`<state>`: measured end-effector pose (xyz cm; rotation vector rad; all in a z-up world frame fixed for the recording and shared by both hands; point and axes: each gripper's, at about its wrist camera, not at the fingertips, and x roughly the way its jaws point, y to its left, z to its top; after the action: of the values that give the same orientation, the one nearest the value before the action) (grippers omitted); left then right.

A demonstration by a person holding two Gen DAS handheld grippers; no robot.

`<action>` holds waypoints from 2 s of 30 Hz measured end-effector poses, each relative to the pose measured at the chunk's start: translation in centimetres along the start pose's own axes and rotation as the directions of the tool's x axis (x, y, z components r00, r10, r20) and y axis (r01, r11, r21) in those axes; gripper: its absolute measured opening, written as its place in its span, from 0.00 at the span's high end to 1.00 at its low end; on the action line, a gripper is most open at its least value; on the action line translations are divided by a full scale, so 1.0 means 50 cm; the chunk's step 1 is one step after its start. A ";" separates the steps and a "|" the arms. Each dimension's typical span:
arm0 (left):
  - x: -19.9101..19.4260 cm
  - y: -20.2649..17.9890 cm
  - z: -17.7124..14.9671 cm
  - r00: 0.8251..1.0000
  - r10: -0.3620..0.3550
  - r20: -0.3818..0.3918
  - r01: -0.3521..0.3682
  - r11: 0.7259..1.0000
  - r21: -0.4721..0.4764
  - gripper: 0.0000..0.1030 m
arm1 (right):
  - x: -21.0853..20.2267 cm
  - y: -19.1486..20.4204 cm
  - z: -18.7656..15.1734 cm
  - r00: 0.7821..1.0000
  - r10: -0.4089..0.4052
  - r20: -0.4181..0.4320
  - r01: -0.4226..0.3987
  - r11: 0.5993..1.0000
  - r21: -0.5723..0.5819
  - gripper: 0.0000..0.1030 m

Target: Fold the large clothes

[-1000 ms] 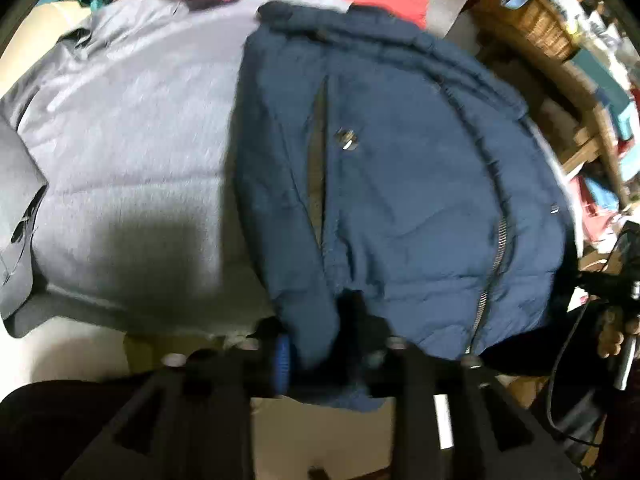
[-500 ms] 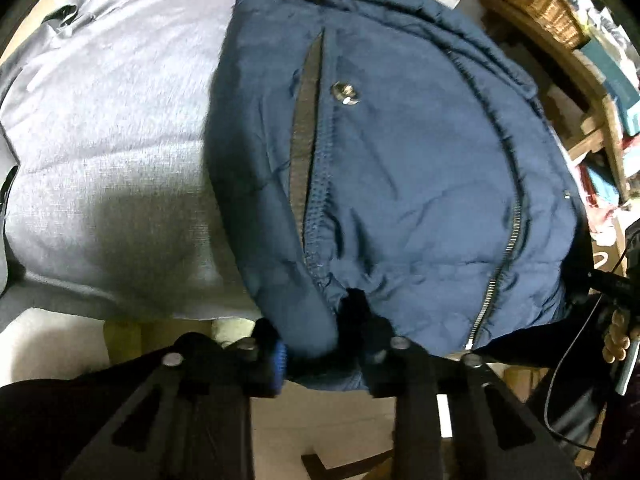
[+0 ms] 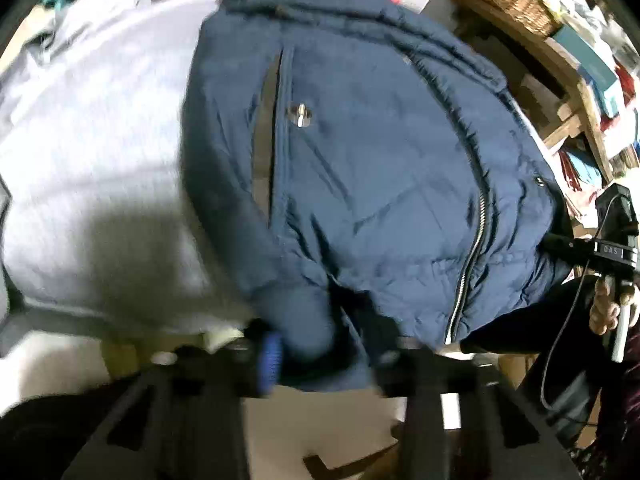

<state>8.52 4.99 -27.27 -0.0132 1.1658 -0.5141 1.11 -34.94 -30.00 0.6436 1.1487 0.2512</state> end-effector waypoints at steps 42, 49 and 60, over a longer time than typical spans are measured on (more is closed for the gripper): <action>-0.032 0.135 0.596 0.839 0.067 0.540 0.154 0.922 -0.354 0.86 | -0.055 0.074 0.581 0.779 0.064 0.624 -0.103 0.994 0.026 0.89; 0.025 0.145 0.684 0.855 0.102 0.508 0.095 0.933 -0.348 0.86 | -0.011 0.066 0.686 0.787 0.023 0.617 -0.056 0.998 0.035 0.89; 0.120 0.190 0.761 0.912 0.107 0.397 0.052 0.928 -0.368 0.79 | 0.085 0.026 0.809 0.830 -0.004 0.557 -0.074 0.990 0.117 0.74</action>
<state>47.27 1.49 -19.57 -0.4163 0.8292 -0.2384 39.56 -45.68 -22.14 0.7937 0.5884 0.0064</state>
